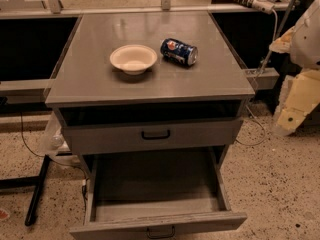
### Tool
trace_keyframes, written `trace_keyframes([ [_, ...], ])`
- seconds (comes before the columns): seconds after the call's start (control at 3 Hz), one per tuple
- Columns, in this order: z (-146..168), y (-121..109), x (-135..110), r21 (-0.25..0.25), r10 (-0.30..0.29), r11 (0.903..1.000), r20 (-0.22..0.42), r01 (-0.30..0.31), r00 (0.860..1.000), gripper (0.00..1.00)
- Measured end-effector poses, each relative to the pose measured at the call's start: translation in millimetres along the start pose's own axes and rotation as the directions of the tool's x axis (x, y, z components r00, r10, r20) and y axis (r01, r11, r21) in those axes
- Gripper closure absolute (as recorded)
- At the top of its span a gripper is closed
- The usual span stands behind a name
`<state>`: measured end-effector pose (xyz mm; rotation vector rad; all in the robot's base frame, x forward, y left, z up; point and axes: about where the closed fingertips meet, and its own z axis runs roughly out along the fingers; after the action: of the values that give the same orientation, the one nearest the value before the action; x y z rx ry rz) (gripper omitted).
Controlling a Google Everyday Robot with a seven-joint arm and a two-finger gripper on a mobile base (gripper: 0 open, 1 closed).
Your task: Close middle drawer
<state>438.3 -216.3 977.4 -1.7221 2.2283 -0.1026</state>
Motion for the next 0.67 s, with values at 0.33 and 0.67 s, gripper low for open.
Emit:
trace_keyframes([
  [0.33,0,0,0,0.001,0.0,1.0,0.001,0.0,1.0,0.0],
  [0.67,21,19,-4,-0.021,-0.039,0.999,0.046,0.04,0.998,0.0],
])
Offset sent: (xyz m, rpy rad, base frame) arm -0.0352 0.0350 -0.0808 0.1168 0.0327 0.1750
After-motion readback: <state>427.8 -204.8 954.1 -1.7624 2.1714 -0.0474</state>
